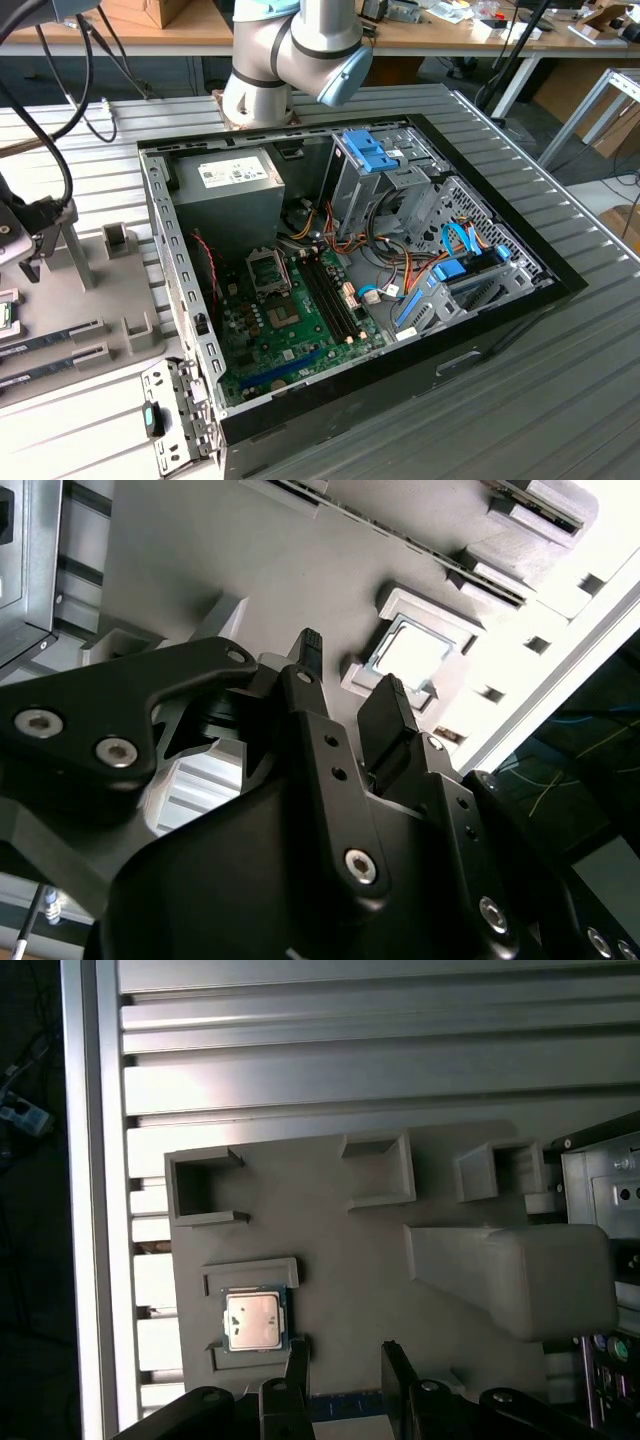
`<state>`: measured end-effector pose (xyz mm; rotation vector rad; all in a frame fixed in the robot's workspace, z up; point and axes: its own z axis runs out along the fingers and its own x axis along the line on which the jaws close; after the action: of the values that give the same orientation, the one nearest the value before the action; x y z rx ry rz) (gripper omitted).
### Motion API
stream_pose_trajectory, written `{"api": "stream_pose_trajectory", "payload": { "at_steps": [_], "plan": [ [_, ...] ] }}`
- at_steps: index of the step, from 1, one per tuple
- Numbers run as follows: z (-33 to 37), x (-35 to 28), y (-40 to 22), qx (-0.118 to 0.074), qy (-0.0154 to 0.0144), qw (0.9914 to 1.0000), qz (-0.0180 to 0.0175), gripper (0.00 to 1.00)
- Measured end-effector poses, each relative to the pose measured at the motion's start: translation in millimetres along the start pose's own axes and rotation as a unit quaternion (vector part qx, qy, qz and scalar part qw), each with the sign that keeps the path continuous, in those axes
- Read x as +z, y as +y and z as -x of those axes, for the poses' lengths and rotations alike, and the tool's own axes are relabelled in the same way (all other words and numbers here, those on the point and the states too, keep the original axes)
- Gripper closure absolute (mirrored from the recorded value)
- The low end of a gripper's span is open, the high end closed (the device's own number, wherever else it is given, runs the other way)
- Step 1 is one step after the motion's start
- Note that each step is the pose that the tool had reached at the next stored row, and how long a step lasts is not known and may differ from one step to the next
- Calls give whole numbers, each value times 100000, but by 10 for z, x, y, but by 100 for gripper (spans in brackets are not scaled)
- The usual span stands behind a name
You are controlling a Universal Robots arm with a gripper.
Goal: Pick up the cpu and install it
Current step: 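Pick up the cpu and move it towards the insertion slot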
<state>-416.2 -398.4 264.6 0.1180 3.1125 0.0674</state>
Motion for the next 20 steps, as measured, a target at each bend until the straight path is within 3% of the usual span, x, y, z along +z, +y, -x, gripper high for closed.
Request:
{"api": "stream_pose_trajectory", "payload": {
  "at_steps": [20],
  "plan": [
    [-1,55,-3,0,1,100000,-1,58]
  ]
}}
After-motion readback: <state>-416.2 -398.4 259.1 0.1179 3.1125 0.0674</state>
